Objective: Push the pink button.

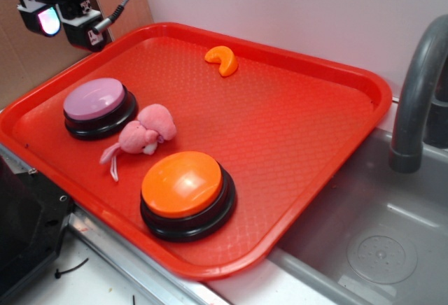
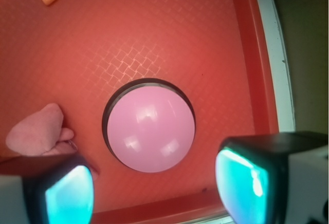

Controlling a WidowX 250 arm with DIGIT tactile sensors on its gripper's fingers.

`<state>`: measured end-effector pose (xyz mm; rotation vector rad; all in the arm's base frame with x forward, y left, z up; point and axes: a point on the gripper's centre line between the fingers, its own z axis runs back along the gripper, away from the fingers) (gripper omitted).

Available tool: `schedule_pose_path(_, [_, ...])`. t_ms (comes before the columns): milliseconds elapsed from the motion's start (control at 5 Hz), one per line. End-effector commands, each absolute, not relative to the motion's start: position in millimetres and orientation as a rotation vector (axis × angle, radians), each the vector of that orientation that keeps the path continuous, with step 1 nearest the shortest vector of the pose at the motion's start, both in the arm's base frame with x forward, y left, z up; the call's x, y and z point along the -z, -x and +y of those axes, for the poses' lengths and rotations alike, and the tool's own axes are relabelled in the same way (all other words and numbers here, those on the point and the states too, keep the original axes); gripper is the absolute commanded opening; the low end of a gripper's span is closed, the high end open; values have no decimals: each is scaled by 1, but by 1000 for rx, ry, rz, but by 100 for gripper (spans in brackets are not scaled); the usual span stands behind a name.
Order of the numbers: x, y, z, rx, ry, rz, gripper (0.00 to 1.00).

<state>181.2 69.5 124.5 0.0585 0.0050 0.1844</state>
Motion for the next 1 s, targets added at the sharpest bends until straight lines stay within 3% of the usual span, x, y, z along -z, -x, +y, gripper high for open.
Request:
schedule_pose_path(0, [-156,-182,73,-201,-89,-72,100])
schedule_pose_path(600, [-171,-175,72,-209,-112,-81,100])
schedule_pose_path(800, [-180,-172,74,-221,-99,-126,100])
